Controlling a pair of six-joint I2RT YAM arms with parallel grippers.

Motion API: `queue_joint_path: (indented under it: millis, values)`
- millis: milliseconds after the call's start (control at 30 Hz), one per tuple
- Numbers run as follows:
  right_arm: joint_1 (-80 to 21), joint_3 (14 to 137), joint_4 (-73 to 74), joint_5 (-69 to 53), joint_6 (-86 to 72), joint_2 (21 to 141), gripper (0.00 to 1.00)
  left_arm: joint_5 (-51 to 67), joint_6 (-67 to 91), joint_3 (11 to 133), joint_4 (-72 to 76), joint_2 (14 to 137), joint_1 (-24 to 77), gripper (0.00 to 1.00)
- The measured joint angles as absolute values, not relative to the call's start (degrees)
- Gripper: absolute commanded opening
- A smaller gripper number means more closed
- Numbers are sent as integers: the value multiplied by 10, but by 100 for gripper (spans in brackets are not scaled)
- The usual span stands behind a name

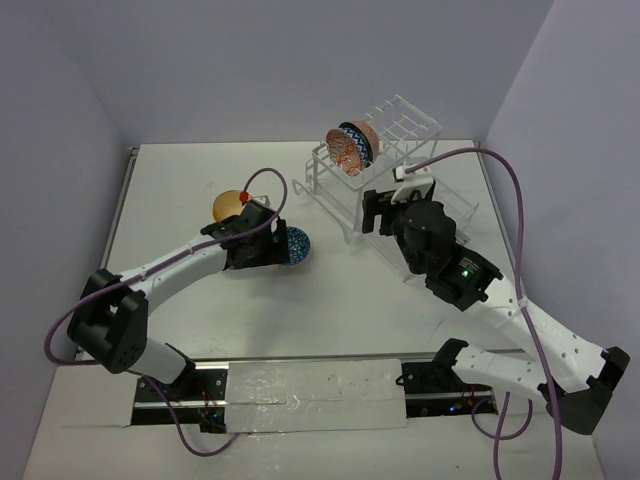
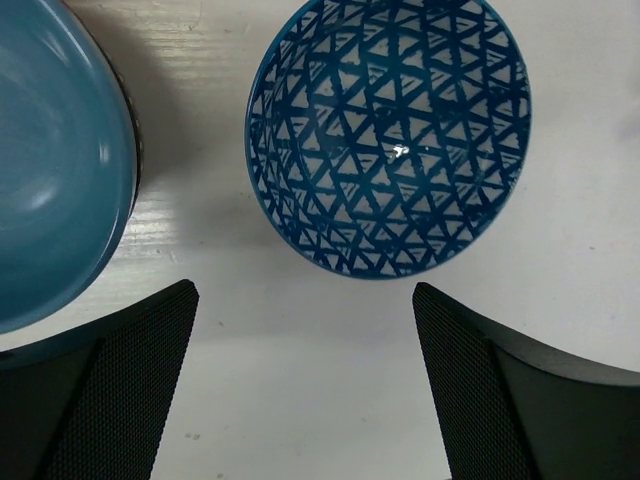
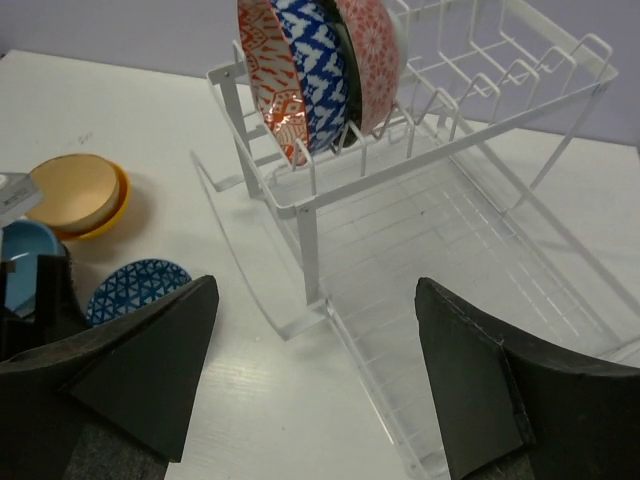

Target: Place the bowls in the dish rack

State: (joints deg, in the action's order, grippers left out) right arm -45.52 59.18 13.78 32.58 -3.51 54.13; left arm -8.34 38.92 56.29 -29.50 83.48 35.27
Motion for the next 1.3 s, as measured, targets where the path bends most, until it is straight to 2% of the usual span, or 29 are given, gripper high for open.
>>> queue_joint_path:
  millis: [433, 600, 700, 733, 767, 833, 933, 1000, 1300]
  values:
    - [-455, 550, 137, 305, -60, 483, 87, -147, 413, 609, -285, 938, 361, 72]
    - [-455, 537, 138, 302, -63, 482, 87, -165, 416, 613, -280, 956, 361, 60]
    - [-455, 536, 138, 299, -64, 482, 87, -170, 417, 622, -276, 966, 361, 44]
    - [-455, 536, 138, 299, -64, 481, 87, -171, 417, 627, -274, 970, 361, 37]
    - [-455, 536, 138, 299, -64, 481, 87, -174, 417, 631, -272, 974, 361, 26]
    - [-455, 536, 138, 298, -63, 480, 87, -180, 417, 633, -269, 978, 360, 15]
    - [-455, 536, 138, 295, -63, 479, 87, -179, 422, 635, -255, 977, 361, 5]
    - [-455, 536, 138, 293, -64, 478, 87, -178, 426, 637, -243, 973, 361, 0]
    - [-455, 540, 146, 260, -81, 487, 87, -178, 411, 626, -259, 922, 362, 0]
